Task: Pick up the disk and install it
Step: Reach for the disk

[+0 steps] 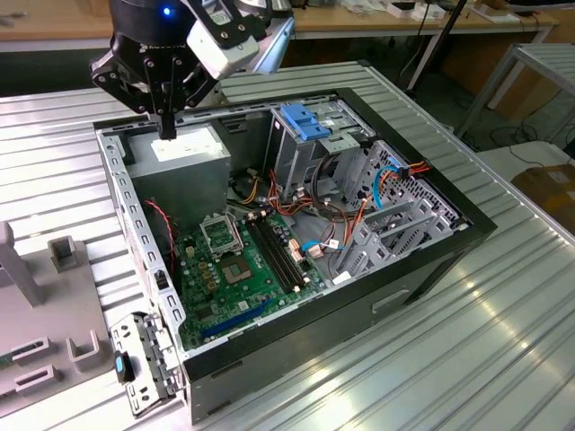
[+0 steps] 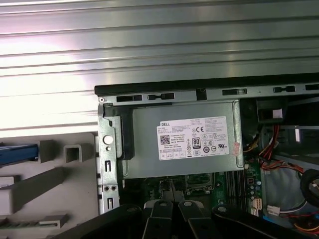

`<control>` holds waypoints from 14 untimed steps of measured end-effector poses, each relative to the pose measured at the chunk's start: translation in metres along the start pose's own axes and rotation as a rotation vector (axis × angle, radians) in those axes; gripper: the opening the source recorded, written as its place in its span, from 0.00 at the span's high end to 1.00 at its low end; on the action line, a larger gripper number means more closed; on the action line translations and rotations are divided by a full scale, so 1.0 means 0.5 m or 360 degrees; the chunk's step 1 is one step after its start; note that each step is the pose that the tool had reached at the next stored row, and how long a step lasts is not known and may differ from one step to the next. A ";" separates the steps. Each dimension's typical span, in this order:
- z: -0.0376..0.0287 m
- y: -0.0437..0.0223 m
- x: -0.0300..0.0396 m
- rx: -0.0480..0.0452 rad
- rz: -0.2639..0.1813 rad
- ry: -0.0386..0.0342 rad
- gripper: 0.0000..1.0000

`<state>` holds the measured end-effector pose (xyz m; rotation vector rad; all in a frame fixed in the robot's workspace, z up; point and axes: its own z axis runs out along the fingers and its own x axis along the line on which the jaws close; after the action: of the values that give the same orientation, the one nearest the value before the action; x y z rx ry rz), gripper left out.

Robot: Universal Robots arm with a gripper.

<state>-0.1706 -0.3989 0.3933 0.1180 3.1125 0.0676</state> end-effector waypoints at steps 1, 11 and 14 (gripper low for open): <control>0.000 0.000 0.001 0.0000 0.0000 0.0000 0.89; 0.000 -0.001 0.010 0.0000 0.0000 0.0000 0.89; 0.000 -0.001 0.013 0.0000 0.0000 0.0000 0.89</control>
<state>-0.1771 -0.3989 0.3933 0.1180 3.1125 0.0677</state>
